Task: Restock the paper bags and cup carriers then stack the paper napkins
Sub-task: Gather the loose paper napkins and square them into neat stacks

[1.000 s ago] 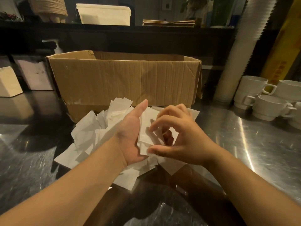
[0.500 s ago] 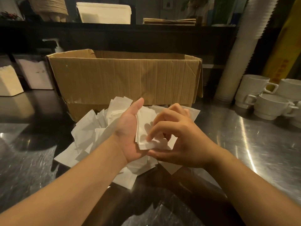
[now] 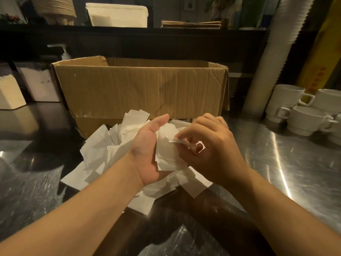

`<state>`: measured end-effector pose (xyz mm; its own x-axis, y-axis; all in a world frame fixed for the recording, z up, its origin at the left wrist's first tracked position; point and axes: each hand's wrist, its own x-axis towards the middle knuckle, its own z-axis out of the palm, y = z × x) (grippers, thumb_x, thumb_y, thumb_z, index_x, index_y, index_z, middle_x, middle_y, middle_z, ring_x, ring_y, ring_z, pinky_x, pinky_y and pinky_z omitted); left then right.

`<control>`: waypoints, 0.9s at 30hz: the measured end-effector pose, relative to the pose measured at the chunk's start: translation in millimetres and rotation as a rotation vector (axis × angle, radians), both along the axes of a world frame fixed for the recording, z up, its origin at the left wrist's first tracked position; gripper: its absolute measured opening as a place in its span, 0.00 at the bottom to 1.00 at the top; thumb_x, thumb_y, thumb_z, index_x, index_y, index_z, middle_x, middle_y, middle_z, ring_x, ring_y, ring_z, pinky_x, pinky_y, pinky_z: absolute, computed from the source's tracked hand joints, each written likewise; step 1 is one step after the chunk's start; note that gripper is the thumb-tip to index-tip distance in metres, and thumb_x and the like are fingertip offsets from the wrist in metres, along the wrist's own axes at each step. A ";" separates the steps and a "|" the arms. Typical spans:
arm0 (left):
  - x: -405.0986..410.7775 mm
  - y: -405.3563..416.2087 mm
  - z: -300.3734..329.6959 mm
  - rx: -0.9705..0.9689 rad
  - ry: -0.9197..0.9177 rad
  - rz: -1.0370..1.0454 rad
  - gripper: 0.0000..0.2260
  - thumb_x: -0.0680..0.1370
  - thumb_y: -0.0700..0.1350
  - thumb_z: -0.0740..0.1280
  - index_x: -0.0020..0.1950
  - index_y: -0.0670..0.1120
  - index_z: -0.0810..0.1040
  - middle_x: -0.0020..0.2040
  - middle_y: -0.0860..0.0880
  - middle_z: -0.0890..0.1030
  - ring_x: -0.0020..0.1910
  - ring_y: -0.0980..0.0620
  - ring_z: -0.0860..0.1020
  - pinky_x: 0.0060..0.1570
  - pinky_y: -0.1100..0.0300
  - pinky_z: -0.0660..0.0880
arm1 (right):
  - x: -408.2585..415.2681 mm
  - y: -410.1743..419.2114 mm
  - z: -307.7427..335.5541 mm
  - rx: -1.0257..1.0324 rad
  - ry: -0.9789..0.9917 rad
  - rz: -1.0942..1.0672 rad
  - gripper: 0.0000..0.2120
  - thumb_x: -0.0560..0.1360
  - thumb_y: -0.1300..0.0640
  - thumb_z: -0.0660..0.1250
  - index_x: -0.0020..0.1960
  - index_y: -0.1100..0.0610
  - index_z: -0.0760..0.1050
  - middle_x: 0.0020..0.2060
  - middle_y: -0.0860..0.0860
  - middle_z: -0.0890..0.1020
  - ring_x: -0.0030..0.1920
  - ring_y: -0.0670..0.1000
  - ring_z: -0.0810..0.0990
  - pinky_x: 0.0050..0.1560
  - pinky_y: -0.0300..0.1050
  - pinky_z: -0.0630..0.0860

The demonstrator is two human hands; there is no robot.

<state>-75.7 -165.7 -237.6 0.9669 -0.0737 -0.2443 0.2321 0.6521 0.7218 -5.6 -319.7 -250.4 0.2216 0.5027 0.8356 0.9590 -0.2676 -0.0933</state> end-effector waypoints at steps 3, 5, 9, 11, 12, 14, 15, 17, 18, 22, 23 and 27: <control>0.0 -0.3 -0.3 -0.019 -0.030 -0.009 0.24 0.79 0.59 0.62 0.54 0.40 0.87 0.50 0.41 0.84 0.47 0.43 0.84 0.50 0.51 0.82 | -0.8 -0.5 -2.0 -0.170 0.027 0.097 0.07 0.75 0.48 0.73 0.48 0.51 0.82 0.46 0.46 0.82 0.50 0.44 0.71 0.52 0.45 0.68; -0.4 0.0 0.4 -0.005 -0.028 -0.023 0.24 0.79 0.58 0.62 0.57 0.40 0.86 0.51 0.41 0.84 0.48 0.44 0.84 0.50 0.51 0.81 | -1.3 -0.2 -4.3 -0.224 0.037 0.122 0.06 0.74 0.51 0.75 0.49 0.51 0.83 0.47 0.46 0.83 0.51 0.44 0.71 0.54 0.48 0.68; 1.9 1.1 -2.0 0.000 -0.001 -0.010 0.24 0.80 0.60 0.61 0.55 0.41 0.86 0.50 0.41 0.84 0.47 0.43 0.83 0.52 0.48 0.80 | -1.4 1.9 -3.3 -0.063 -0.010 0.004 0.09 0.75 0.49 0.70 0.46 0.54 0.83 0.45 0.49 0.82 0.48 0.51 0.76 0.51 0.45 0.67; 0.9 0.0 -1.7 0.018 0.017 0.005 0.24 0.79 0.60 0.62 0.54 0.42 0.87 0.49 0.41 0.84 0.47 0.42 0.83 0.52 0.47 0.79 | -2.4 2.2 -3.2 -0.041 -0.029 -0.025 0.09 0.75 0.49 0.71 0.46 0.54 0.84 0.45 0.50 0.82 0.48 0.51 0.76 0.50 0.46 0.68; 0.8 0.0 -1.6 0.027 0.017 0.014 0.24 0.79 0.60 0.62 0.53 0.41 0.87 0.49 0.41 0.84 0.46 0.42 0.84 0.51 0.48 0.80 | -3.0 2.2 -3.5 -0.073 -0.019 -0.005 0.09 0.75 0.48 0.70 0.48 0.53 0.84 0.45 0.49 0.82 0.48 0.49 0.75 0.51 0.46 0.67; 0.1 -0.6 0.0 0.034 0.024 0.033 0.24 0.79 0.60 0.63 0.51 0.41 0.88 0.46 0.41 0.85 0.43 0.43 0.85 0.45 0.51 0.82 | -4.3 1.9 -3.9 -0.156 0.022 0.059 0.10 0.75 0.48 0.71 0.54 0.51 0.83 0.46 0.46 0.82 0.49 0.45 0.74 0.53 0.44 0.67; -0.2 -0.9 1.1 0.041 0.032 0.052 0.24 0.79 0.59 0.63 0.51 0.41 0.88 0.44 0.42 0.85 0.42 0.43 0.85 0.43 0.51 0.83 | -4.2 1.6 -3.7 -0.173 0.040 0.078 0.11 0.74 0.48 0.72 0.55 0.50 0.82 0.47 0.45 0.82 0.49 0.44 0.74 0.54 0.44 0.67; -0.6 -1.0 2.5 0.041 0.025 0.069 0.23 0.79 0.59 0.63 0.51 0.41 0.89 0.44 0.42 0.85 0.42 0.43 0.85 0.45 0.52 0.82 | -3.2 0.7 -2.4 -0.166 0.041 0.088 0.09 0.74 0.49 0.74 0.52 0.51 0.83 0.47 0.46 0.82 0.49 0.45 0.74 0.54 0.43 0.66; -0.6 -0.7 2.4 0.042 0.019 0.069 0.23 0.78 0.58 0.64 0.52 0.42 0.88 0.46 0.42 0.85 0.44 0.44 0.84 0.47 0.51 0.81 | -2.9 0.5 -1.8 -0.162 0.026 0.084 0.07 0.74 0.50 0.74 0.50 0.51 0.84 0.46 0.47 0.82 0.49 0.46 0.74 0.54 0.43 0.65; -2.2 0.1 1.7 0.028 0.030 0.052 0.25 0.78 0.59 0.64 0.60 0.40 0.86 0.53 0.41 0.84 0.49 0.43 0.83 0.55 0.49 0.77 | -2.5 0.0 -1.7 -0.205 0.027 0.085 0.07 0.75 0.50 0.75 0.51 0.50 0.84 0.45 0.45 0.83 0.48 0.45 0.74 0.53 0.46 0.69; -2.9 -0.5 3.0 0.026 0.023 0.037 0.25 0.78 0.59 0.64 0.60 0.40 0.86 0.53 0.41 0.83 0.49 0.43 0.82 0.54 0.50 0.77 | -2.0 -0.4 -1.6 -0.224 0.040 0.100 0.07 0.76 0.49 0.74 0.51 0.50 0.84 0.45 0.44 0.84 0.48 0.44 0.74 0.53 0.47 0.70; -3.2 -0.2 2.8 0.034 0.003 0.009 0.26 0.78 0.59 0.64 0.64 0.40 0.83 0.59 0.40 0.81 0.57 0.43 0.79 0.61 0.51 0.73 | 1.0 -4.5 1.4 -0.287 0.089 0.118 0.13 0.75 0.41 0.68 0.53 0.47 0.85 0.46 0.42 0.84 0.50 0.43 0.76 0.54 0.48 0.70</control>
